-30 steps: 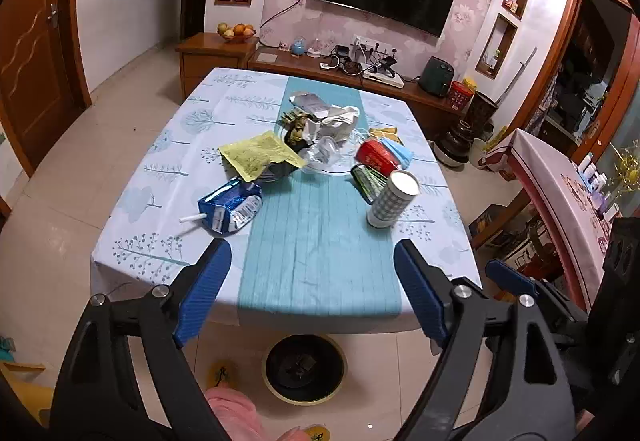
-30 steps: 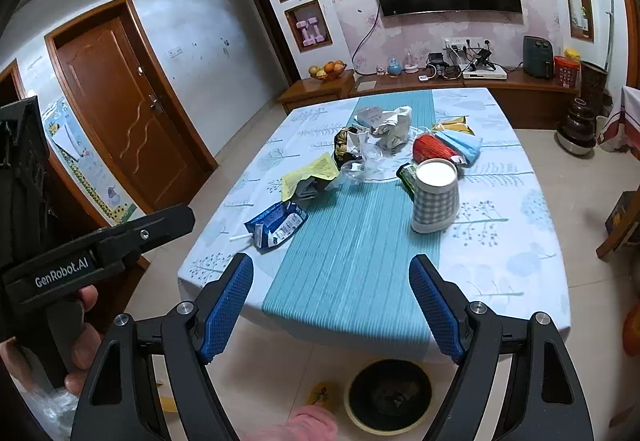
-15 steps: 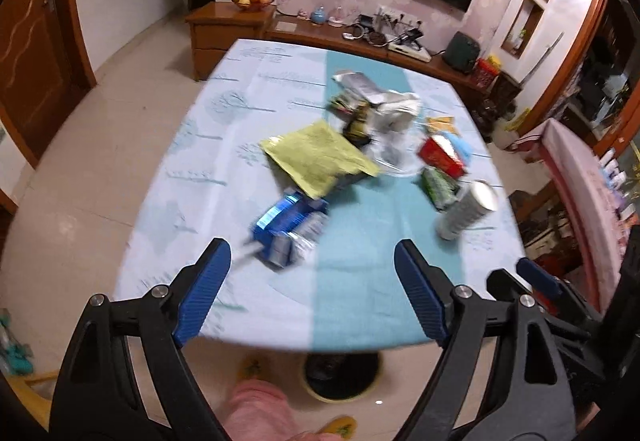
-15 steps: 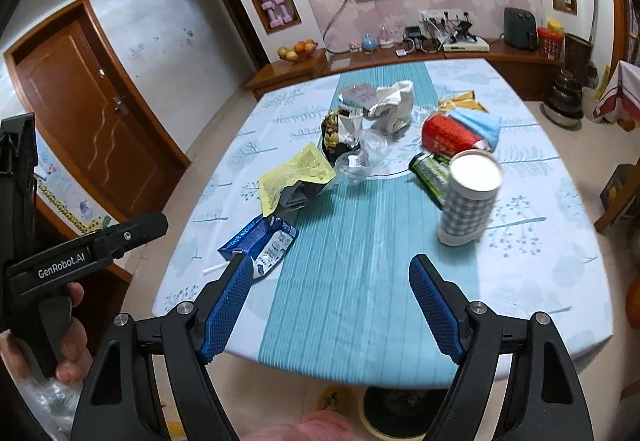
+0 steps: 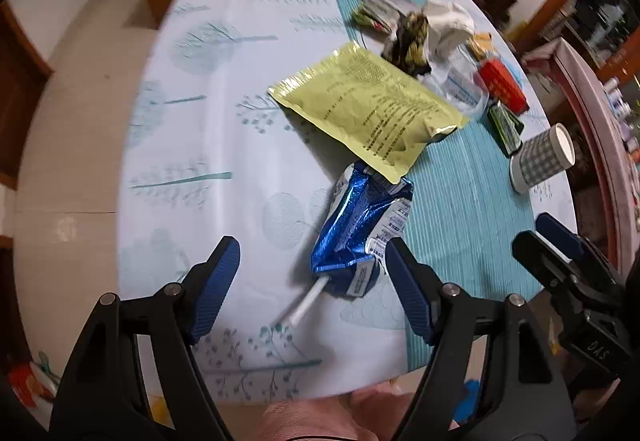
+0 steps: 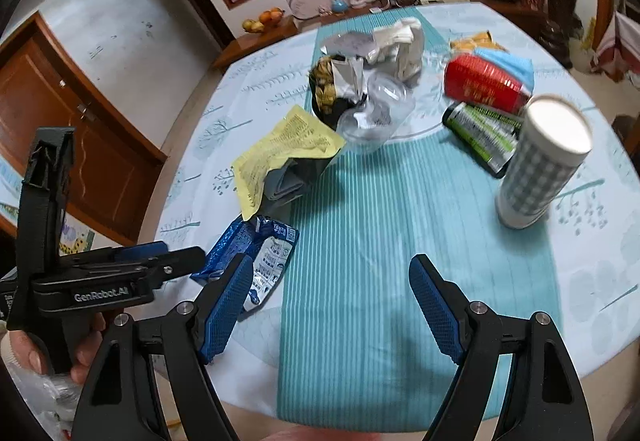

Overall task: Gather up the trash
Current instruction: 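Grasp the blue-and-white drink carton with the left tool, then grasp the yellow paper packet with the right tool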

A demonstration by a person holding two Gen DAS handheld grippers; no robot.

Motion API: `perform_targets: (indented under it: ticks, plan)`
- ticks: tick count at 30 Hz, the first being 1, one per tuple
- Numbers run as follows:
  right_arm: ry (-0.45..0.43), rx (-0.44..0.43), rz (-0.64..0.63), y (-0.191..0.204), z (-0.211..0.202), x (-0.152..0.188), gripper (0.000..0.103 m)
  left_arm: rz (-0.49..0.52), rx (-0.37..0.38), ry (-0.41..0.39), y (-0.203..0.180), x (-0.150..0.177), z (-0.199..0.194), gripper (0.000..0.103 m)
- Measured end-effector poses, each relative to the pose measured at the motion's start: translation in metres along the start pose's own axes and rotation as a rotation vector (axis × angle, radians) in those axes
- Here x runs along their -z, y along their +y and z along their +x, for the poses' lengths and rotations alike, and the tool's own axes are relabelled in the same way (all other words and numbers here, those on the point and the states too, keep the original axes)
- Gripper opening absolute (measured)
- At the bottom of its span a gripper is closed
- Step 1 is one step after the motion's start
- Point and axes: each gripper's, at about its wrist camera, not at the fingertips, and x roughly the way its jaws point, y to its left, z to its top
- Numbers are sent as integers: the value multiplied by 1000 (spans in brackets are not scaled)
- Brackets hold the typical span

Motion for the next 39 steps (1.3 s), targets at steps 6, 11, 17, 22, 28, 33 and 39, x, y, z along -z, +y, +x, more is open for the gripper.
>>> perform_targets:
  ticks: [6, 11, 17, 22, 28, 33, 39]
  plan:
    - [15, 6, 40, 1, 21, -5, 81, 87, 78, 99, -3, -21, 42, 53]
    - [17, -8, 87, -3, 32, -17, 81, 146, 118, 189, -15, -27, 70, 43]
    - [14, -45, 135, -2, 40, -36, 81, 147, 159, 217, -24, -29, 80, 32]
    - [13, -84, 184, -2, 53, -55, 81, 121, 173, 227, -23, -28, 79, 28]
    - [51, -112, 235, -2, 87, -73, 81, 98, 183, 227, -20, -23, 78, 25]
    - [69, -139, 255, 4, 111, -80, 71, 78, 194, 223, -18, -23, 76, 23]
    - [93, -123, 208, 16, 123, -81, 22, 70, 183, 200, -15, -23, 69, 21]
